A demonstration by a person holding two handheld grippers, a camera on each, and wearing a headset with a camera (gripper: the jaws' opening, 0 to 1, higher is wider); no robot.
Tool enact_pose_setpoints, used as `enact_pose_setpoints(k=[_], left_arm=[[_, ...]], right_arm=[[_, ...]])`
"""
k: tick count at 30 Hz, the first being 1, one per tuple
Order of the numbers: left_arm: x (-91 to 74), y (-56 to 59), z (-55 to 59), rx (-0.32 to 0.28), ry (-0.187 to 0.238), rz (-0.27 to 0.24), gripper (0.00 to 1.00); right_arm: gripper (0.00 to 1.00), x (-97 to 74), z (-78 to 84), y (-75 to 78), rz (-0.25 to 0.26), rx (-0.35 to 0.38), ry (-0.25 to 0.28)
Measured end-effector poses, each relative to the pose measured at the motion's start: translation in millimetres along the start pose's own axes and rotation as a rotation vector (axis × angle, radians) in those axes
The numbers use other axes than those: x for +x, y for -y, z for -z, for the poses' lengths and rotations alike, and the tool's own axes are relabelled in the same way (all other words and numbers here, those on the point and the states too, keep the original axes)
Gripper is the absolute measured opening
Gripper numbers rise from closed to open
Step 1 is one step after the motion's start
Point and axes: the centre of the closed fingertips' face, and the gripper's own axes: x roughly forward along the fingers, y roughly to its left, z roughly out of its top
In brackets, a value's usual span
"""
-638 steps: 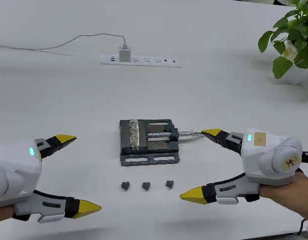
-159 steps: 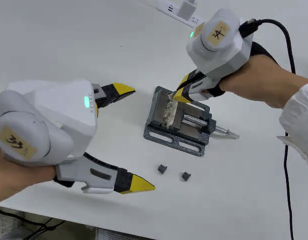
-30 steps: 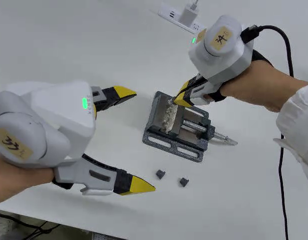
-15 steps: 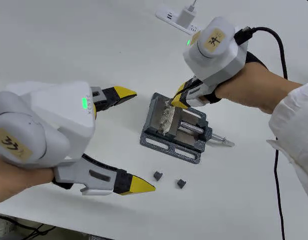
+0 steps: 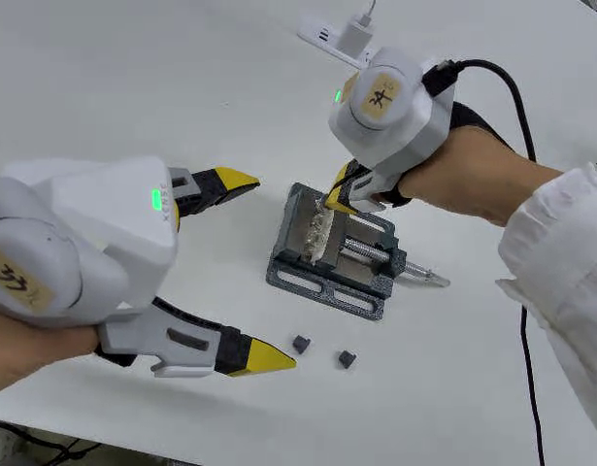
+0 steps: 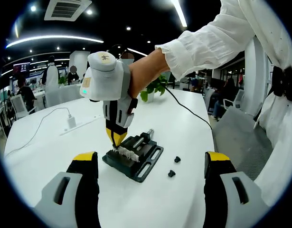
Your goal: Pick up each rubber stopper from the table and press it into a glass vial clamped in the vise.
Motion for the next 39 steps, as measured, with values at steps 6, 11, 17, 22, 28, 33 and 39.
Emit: enact_pose_setpoints(k=[6, 11, 17, 22, 28, 33, 39], left_arm=[[-3.2, 5.4, -1.8, 0.01, -0.008, 0.008, 0.91], [-8.9, 6.1, -2.5, 0.016, -0.019, 0.0, 0.91], [-11.1, 6.5, -3.7, 0.029, -0.033, -0.001, 0.91], [-12.2, 7.4, -4.0, 0.036, -0.046, -0.002, 0.91], [-14.2, 9.7, -4.6, 0.041, -0.054, -0.003, 0.91], [-17.4, 9.5, -5.7, 0.045, -0.057, -0.009, 0.91], [-20.4, 9.4, -5.7, 0.05, -0.063, -0.014, 0.91]], right_arm=[[0.0, -2.0, 0.5, 2.0, -0.041, 0.095, 0.054], [0.0, -3.2, 2.4, 2.7, -0.058, 0.121, 0.104], [0.0, -0.4, 1.7, 7.2, -0.072, 0.139, 0.106], [0.0, -1.3, 2.6, 6.6, -0.074, 0.174, 0.131], [0.0, -2.9, 1.4, -0.2, -0.05, 0.179, 0.15], [0.0, -2.4, 0.8, 5.1, -0.04, 0.161, 0.154], [0.0, -2.3, 1.2, 6.5, -0.027, 0.158, 0.163]])
